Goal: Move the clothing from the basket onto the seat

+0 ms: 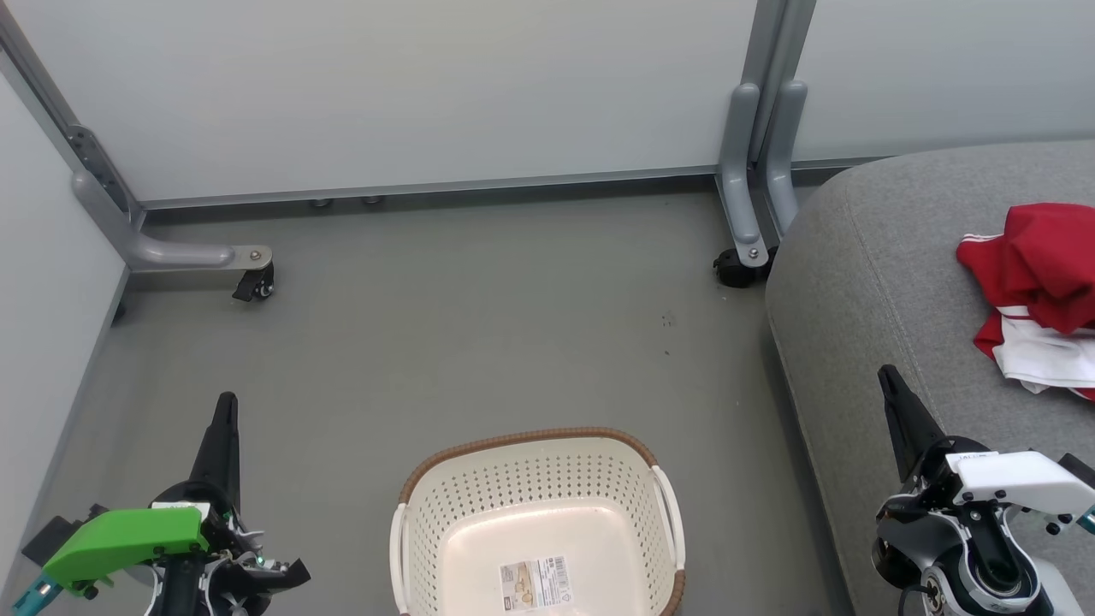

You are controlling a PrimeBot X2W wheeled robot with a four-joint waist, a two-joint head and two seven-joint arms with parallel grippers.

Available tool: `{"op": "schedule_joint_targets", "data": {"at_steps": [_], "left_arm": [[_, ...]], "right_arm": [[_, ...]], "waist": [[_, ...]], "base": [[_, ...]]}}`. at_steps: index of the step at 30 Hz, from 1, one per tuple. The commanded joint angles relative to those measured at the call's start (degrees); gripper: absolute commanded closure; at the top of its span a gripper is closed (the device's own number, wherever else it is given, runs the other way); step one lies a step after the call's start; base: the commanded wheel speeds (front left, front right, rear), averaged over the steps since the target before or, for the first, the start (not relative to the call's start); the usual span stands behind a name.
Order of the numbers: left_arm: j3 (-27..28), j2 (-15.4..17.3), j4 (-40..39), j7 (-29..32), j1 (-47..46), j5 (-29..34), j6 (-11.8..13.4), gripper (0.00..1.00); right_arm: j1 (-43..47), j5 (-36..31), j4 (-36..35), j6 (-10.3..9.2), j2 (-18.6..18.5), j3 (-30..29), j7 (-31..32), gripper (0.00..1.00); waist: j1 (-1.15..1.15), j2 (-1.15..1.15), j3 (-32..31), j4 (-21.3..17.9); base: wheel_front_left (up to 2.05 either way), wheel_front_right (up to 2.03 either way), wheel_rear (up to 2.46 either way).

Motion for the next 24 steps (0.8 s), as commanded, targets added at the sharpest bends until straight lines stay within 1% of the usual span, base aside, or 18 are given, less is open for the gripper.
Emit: {"op": "schedule_joint_targets", "data": {"at_steps": [1, 24], "left_arm": [[0.2, 0.0, 0.0, 0.2, -0.6, -0.2, -0.3, 1.00], [0.1, 0.0, 0.0, 0.2, -0.6, -0.2, -0.3, 1.00]], "right_arm": [[-0.5, 0.1, 0.1, 0.02, -0.1, -0.2, 0.3, 1.00], [-0.5, -0.6, 0.2, 0.02, 0.4, -0.7, 0.7, 1.00]], "waist": [[0.00, 0.00, 0.0, 0.0], [0.00, 0.00, 0.0, 0.0]], "base": [[0.00, 0.00, 0.00], [0.00, 0.00, 0.00]]}}
